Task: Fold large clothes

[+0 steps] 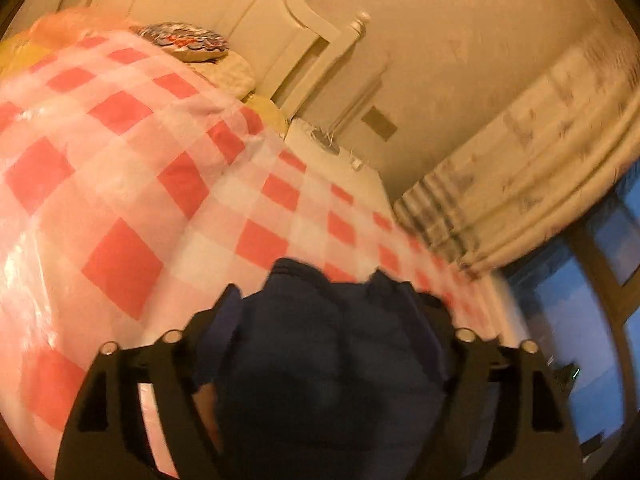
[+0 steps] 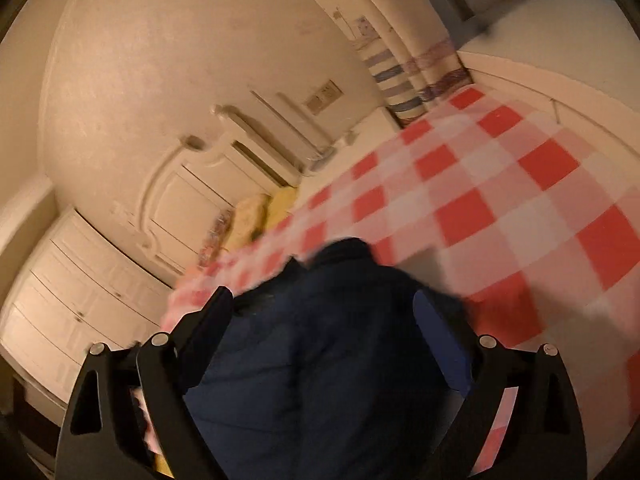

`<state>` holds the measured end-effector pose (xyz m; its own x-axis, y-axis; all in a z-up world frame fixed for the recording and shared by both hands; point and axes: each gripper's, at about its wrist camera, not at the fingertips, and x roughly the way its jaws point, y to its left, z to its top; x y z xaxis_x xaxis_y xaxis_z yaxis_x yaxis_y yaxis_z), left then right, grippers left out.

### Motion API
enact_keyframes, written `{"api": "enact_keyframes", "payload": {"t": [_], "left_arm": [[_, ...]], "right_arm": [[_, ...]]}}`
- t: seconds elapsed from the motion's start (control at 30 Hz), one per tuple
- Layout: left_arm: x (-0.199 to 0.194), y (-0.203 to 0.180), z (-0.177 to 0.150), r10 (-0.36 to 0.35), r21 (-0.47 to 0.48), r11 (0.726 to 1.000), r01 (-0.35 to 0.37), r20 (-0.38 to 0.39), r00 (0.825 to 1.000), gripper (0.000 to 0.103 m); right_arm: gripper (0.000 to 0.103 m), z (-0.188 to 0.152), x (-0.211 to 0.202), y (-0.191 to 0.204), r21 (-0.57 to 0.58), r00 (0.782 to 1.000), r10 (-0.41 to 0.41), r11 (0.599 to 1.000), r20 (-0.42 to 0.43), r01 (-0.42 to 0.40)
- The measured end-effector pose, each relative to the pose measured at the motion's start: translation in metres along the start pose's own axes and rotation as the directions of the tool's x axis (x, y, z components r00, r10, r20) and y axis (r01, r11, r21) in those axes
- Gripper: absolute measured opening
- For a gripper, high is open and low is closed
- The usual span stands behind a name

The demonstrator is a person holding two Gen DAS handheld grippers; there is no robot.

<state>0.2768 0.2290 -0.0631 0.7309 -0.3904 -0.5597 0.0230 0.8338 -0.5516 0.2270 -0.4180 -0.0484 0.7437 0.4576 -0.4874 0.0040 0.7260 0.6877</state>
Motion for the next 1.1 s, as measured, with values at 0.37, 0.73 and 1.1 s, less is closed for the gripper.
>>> {"api": "enact_keyframes", "payload": {"t": [0.37, 0.73, 1.1], "left_arm": [[0.059, -0.026, -0.013, 0.071, 0.243, 0.97, -0.013, -0.23, 0.971, 0.089], [0.103, -0.024, -0.034, 0.184, 0.313, 0.946, -0.09, -0.286, 0.94, 0.095], [0.107, -0.019, -0.033, 0.116, 0.281, 0.959, -0.029, -0.301, 0.946, 0.1]], "right_arm": [[0.091, 0.004, 0.059, 0.016, -0.28, 0.97, -0.202, 0.947, -0.135, 0.158], [0.068, -0.028, 0.11, 0.021, -0.368, 0.942, -0.298, 0.902, -0.153, 0.226], [0.072, -0.034, 0.116, 0.034, -0.44, 0.903, -0.425, 0.826, -0.071, 0.354]]}}
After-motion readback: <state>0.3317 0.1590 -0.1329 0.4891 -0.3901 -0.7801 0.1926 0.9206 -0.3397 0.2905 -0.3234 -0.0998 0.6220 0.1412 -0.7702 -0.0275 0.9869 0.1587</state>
